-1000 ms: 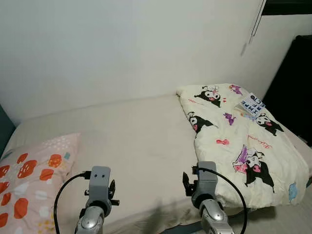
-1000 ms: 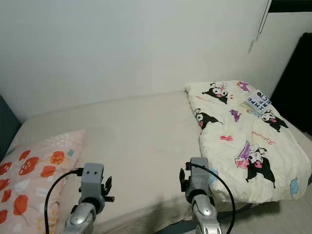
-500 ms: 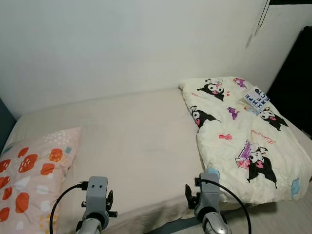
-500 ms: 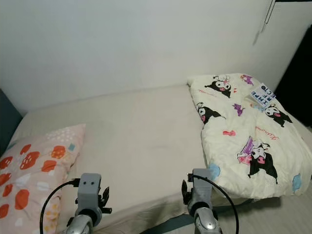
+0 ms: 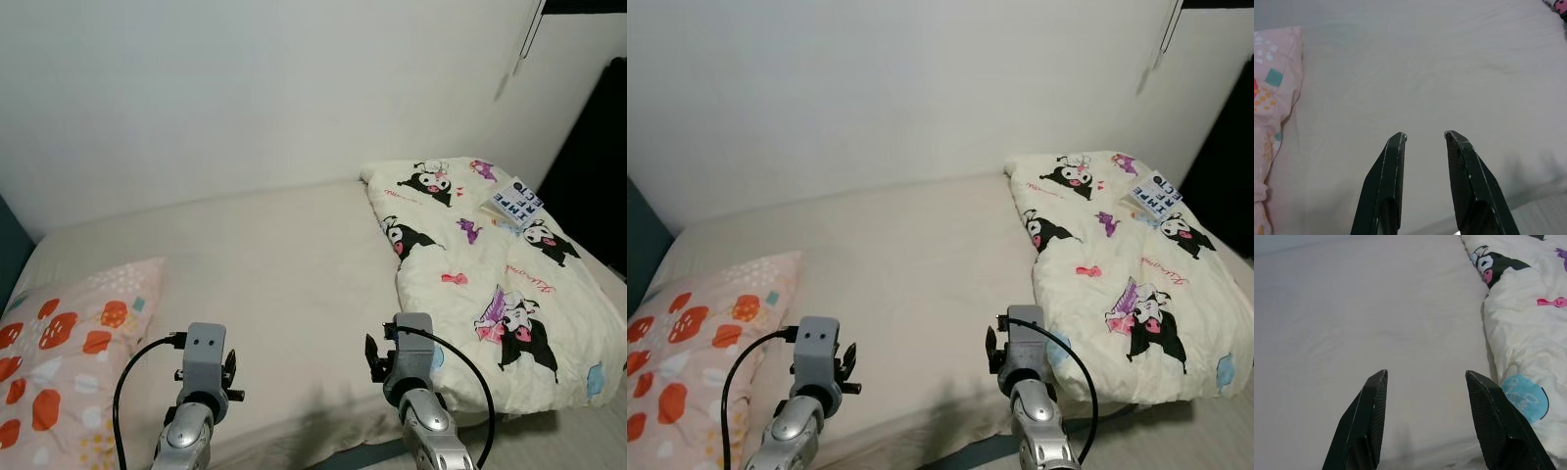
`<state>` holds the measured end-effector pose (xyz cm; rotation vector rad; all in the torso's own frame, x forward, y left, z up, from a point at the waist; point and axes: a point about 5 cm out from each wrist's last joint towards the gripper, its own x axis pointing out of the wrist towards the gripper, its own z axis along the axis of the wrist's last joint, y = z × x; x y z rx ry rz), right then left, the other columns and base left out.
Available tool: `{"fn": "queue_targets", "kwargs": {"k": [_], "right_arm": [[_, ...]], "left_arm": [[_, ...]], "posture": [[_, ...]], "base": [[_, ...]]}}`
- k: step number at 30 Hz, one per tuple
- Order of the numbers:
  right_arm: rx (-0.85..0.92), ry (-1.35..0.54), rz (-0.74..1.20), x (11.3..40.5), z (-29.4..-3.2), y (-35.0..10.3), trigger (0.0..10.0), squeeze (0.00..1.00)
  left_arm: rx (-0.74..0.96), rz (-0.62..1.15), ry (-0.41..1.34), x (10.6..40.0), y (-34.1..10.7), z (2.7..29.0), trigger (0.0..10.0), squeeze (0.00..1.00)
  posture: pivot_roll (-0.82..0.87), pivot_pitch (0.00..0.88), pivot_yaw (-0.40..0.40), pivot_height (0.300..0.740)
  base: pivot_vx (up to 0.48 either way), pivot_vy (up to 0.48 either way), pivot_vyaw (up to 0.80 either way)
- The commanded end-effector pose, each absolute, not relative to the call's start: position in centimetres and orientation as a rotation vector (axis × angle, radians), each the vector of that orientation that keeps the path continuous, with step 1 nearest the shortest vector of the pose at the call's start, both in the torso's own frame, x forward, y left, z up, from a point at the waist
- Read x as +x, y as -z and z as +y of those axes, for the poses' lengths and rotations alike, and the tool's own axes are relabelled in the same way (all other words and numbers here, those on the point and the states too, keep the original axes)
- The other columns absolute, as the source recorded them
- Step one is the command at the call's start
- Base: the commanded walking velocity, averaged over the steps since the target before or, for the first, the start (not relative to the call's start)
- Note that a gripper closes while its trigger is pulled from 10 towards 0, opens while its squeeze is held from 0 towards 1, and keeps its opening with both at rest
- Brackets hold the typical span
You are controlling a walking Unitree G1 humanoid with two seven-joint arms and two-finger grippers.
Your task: Clean up the room
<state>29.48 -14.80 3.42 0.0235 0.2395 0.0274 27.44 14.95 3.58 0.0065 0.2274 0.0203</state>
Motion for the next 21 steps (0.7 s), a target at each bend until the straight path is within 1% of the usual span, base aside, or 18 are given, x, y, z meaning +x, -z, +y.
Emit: {"fn": "queue_targets", "kwargs": {"k": [1,4,8,21], "right_arm": [[0.028,-0.015,0.266,29.17,-14.96,-2.83,10.0,0.0],[0.028,-0.014,0.266,29.14,-14.93,-2.8,10.0,0.0],[0.03,-0.014,0.269,29.03,-14.87,-2.63,10.0,0.0],[0.029,-0.016,0.279,28.74,-14.88,-2.35,10.0,0.0]], "left_arm": [[0.011,0.25,-0.025,27.3,-3.07,15.15,10.0,0.0],[0.021,0.249,-0.016,27.33,-3.09,15.07,10.0,0.0],[0.017,0.247,-0.013,27.31,-3.02,14.88,10.0,0.0],[0.004,0.269,-0.034,26.94,-2.58,15.25,10.0,0.0]], "posture": [[-0.03,0.031,0.007,0.74],[-0.03,0.033,0.008,0.74],[-0.03,0.04,0.008,0.74],[-0.03,0.048,0.004,0.74]], "base": [[0.0,0.0,0.0],[0.0,0.0,0.0],[0.0,-0.48,0.0],[0.0,0.0,0.0]]}}
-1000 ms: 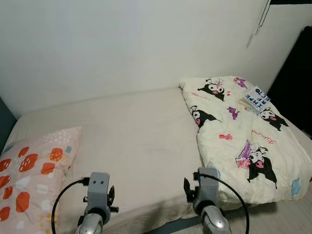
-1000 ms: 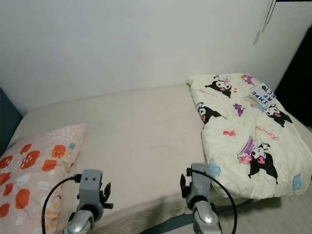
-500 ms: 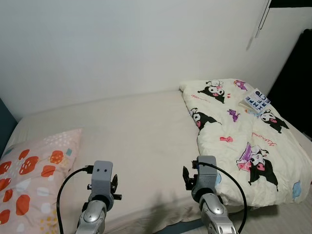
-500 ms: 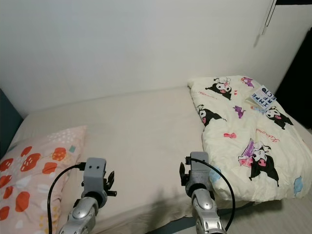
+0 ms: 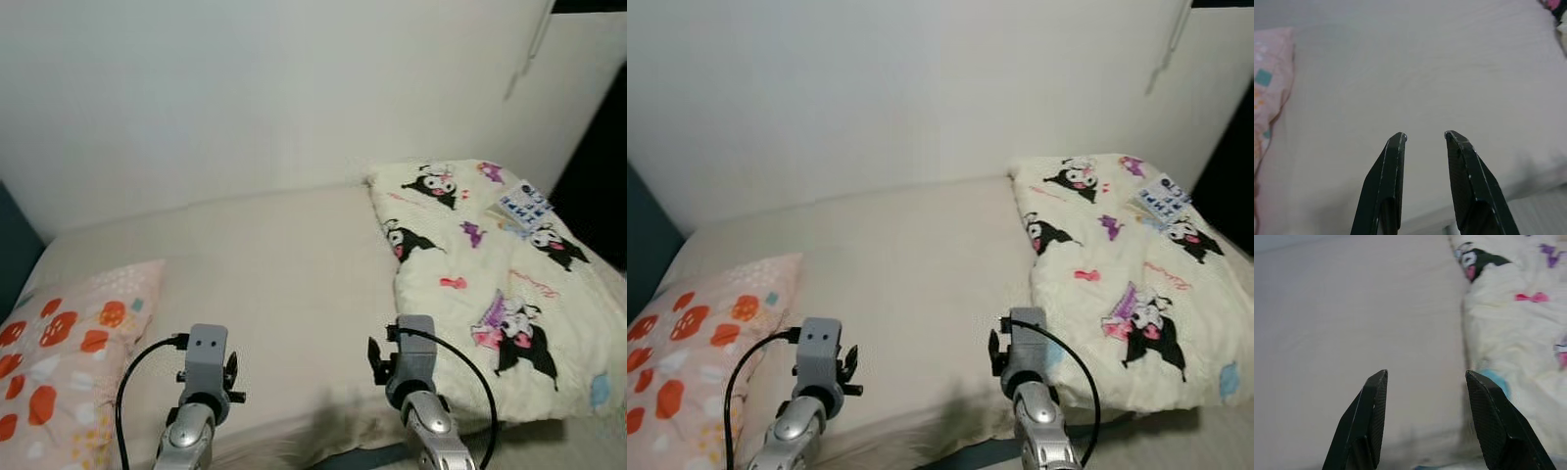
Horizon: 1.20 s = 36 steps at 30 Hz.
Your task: Clean up the room
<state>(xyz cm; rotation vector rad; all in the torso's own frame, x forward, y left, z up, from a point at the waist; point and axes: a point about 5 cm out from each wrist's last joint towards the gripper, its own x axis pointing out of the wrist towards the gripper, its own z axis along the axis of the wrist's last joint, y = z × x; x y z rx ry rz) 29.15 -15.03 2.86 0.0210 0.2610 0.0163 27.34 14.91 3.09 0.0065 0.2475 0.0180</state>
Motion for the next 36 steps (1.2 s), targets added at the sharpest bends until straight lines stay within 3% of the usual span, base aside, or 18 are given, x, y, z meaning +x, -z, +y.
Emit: {"fn": "queue_targets", "kwargs": {"k": [1,36], "right_arm": [[0.029,-0.016,0.279,28.7,-14.9,-2.4,10.0,0.0],[0.013,-0.027,0.26,29.2,-15.2,-3.0,10.0,0.0]], "left_arm": [[0.004,0.269,-0.034,26.9,-2.6,15.3,10.0,0.0],[0.0,0.251,-0.002,27.8,-3.0,14.2,10.0,0.0]], "posture": [[-0.03,0.048,0.004,0.74],[-0.07,0.063,-0.005,0.74]], "base": [[0.0,0.0,0.0],[0.0,0.0,0.0]]}}
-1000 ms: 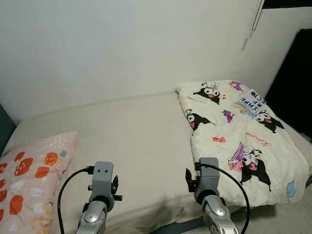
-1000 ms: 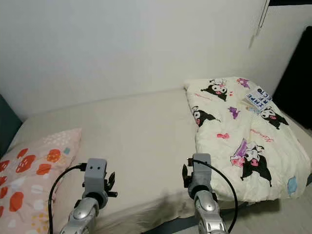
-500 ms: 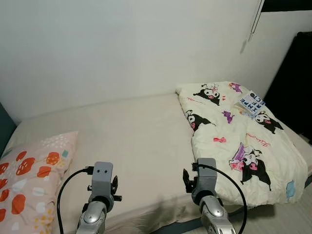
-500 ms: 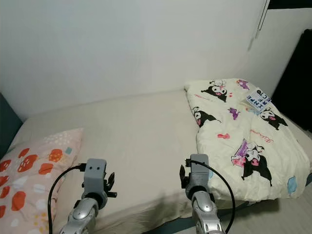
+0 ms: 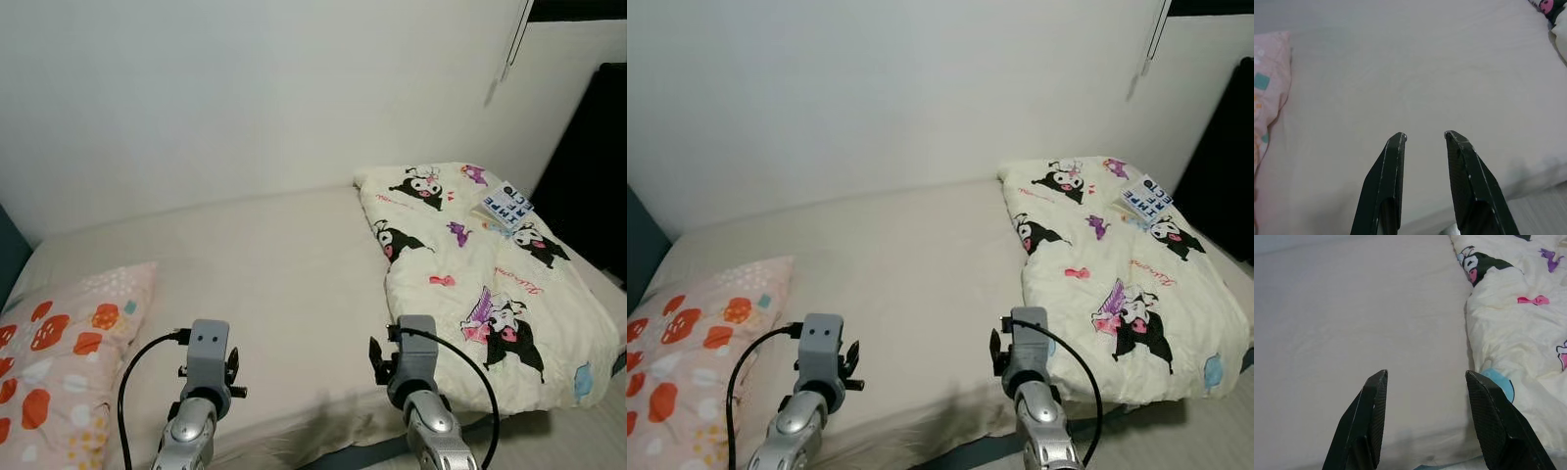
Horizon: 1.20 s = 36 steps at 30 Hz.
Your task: Clean up the room
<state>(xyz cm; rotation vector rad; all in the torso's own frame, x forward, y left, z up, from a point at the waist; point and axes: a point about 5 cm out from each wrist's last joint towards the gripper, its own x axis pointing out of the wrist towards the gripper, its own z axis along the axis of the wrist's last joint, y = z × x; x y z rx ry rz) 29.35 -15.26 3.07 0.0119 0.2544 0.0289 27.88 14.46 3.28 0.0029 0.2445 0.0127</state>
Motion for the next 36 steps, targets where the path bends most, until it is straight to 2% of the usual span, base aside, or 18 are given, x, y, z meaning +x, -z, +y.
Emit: {"fn": "queue_targets", "kwargs": {"k": [1,36], "right_arm": [[0.013,-0.027,0.26,29.24,-15.23,-2.97,10.0,0.0],[0.017,-0.015,0.265,28.88,-15.06,-2.73,10.0,0.0]], "left_arm": [[0.0,0.251,-0.002,27.78,-3.02,14.17,10.0,0.0],[0.004,0.256,0.003,28.09,-2.84,14.47,10.0,0.0]], "posture": [[-0.07,0.063,-0.005,0.74],[-0.08,0.067,0.017,0.74]], "base": [[0.0,0.0,0.0],[0.0,0.0,0.0]]}}
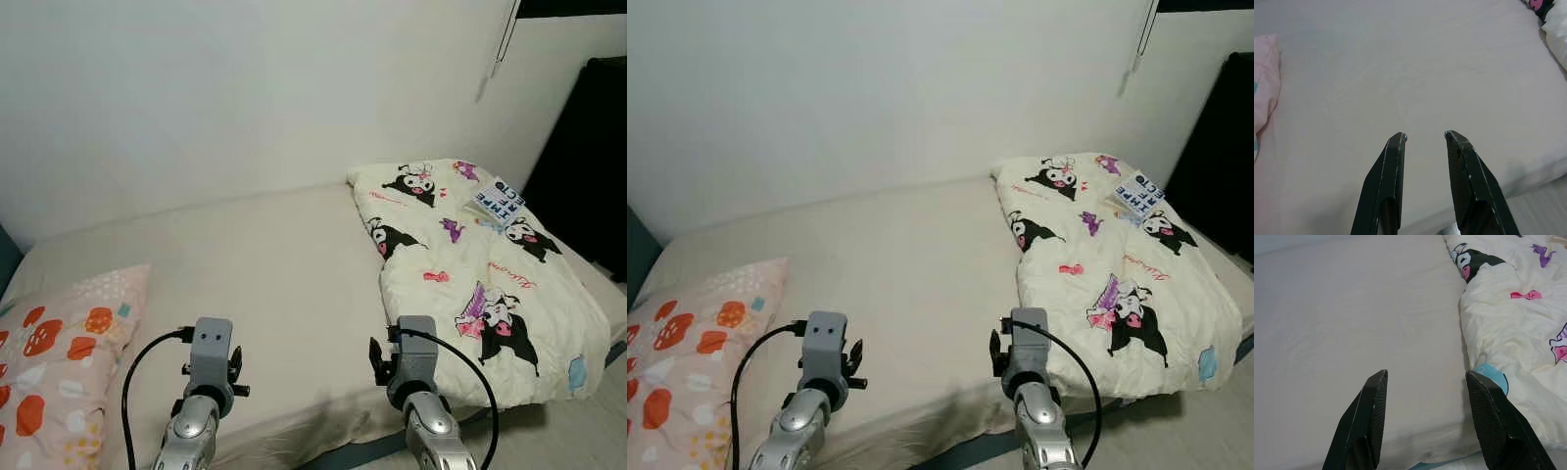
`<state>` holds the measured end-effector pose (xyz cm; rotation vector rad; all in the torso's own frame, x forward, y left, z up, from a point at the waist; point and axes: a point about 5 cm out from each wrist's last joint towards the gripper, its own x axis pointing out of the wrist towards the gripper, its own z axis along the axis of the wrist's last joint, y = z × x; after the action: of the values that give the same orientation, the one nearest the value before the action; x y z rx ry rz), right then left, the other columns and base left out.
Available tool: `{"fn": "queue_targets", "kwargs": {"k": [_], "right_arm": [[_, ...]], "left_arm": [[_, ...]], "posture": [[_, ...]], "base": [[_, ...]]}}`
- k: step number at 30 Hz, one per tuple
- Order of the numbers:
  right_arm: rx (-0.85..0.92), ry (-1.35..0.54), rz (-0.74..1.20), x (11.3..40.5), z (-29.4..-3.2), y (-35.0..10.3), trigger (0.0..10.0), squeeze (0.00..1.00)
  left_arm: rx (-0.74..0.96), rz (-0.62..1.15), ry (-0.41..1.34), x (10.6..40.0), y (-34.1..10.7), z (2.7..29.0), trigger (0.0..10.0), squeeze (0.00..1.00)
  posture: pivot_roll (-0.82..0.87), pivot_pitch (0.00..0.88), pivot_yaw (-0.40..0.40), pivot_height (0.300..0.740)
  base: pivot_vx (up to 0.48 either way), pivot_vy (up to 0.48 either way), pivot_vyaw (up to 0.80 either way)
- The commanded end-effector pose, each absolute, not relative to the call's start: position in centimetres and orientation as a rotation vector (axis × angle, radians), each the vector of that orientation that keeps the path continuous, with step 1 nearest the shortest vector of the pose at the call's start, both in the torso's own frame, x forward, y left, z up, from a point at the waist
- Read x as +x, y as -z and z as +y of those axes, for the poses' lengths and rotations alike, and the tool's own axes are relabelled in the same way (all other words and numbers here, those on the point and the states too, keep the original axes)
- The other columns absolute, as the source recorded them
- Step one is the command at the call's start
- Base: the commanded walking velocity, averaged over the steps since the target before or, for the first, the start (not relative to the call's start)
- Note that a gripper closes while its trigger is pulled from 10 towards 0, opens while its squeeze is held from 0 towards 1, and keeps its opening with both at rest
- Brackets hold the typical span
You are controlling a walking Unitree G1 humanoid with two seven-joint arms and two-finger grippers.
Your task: Clean up the room
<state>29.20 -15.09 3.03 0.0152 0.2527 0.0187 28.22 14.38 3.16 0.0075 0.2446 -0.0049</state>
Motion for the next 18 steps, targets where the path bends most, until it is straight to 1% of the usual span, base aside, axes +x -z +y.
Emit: {"fn": "queue_targets", "kwargs": {"k": [1,18], "right_arm": [[0.018,-0.015,0.265,28.88,-15.05,-2.74,10.0,0.0],[0.02,-0.014,0.264,28.95,-15.07,-2.79,10.0,0.0]], "left_arm": [[0.004,0.255,0.004,28.1,-2.86,14.47,10.0,0.0],[0.004,0.252,0.003,28.2,-2.92,14.45,10.0,0.0]], "posture": [[-0.08,0.067,0.017,0.74],[-0.07,0.065,0.014,0.74]], "base": [[0.0,0.0,0.0],[0.0,0.0,0.0]]}}
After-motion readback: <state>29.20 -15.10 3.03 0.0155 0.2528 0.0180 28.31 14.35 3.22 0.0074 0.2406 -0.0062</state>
